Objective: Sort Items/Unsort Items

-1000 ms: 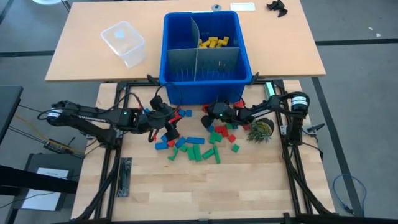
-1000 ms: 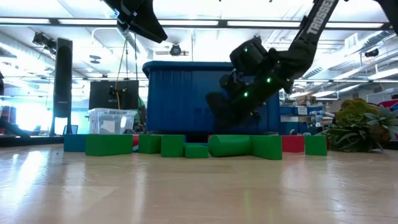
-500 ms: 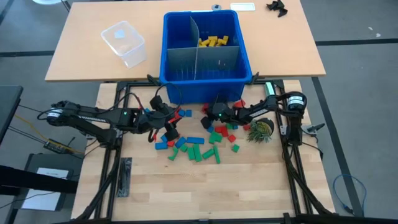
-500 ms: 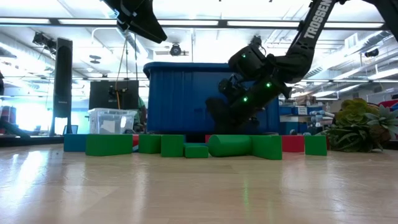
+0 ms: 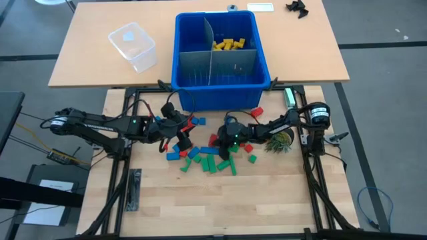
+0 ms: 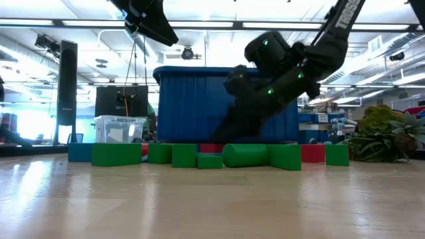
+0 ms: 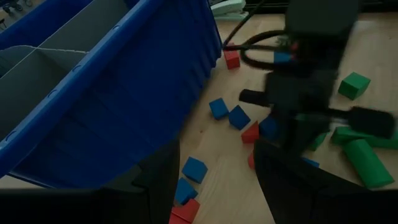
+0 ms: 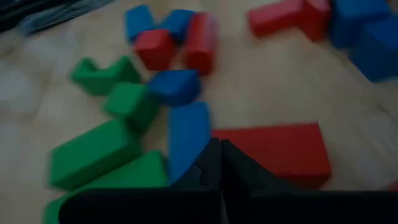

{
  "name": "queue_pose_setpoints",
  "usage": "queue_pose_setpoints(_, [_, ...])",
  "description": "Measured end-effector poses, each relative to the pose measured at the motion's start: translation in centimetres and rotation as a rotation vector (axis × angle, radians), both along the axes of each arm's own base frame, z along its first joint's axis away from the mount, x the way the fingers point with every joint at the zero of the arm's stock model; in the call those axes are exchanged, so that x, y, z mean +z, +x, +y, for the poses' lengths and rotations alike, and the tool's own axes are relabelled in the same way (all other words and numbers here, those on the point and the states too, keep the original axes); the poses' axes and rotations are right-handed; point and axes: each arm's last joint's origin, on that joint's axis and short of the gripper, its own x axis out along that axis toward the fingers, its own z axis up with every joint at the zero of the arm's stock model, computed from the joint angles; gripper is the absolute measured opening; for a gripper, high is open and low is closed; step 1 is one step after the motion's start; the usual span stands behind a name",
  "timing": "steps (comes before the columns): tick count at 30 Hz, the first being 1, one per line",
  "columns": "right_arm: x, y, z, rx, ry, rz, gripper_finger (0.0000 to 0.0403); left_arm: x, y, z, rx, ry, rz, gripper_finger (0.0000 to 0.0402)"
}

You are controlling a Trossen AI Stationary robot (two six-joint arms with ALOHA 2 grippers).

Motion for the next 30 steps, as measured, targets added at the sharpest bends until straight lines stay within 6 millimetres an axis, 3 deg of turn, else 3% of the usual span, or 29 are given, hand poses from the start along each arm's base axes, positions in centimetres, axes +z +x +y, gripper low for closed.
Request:
queue_pose_setpoints(4, [4.6,-0.6,0.7,0.052,-0.080,-0.131,0.0003,0.0,0.0,0.0,0.001,0.000,-0.001,0.0214])
queue_pose_setpoints(10, [10.9,-3.1,0.8,0.080,-0.185,-0.262,0.0002,0.0,0.0,0.0,0.004,-0.005,-0.005,0.0214])
queue_pose_setpoints(13, [12.9,-4.6,0.8,0.089,-0.246,-0.263,0.0003,0.0,0.0,0.0,0.004,-0.006,-0.007,0.0214])
queue_pose_setpoints(17, [14.0,-6.7,0.3,-0.047,-0.358,-0.147,0.0003,0.0,0.1,0.0,0.015,-0.021,-0.015,0.0214])
queue_pose_setpoints(22, [12.7,-7.8,-0.9,-0.191,-0.430,0.056,0.0002,-0.9,0.9,0.4,0.032,-0.014,0.018,0.0214])
queue_pose_setpoints(30, [12.9,-8.0,-2.2,-0.185,-0.539,0.084,0.0004,-1.1,1.7,1.3,0.019,0.016,0.031,0.0213])
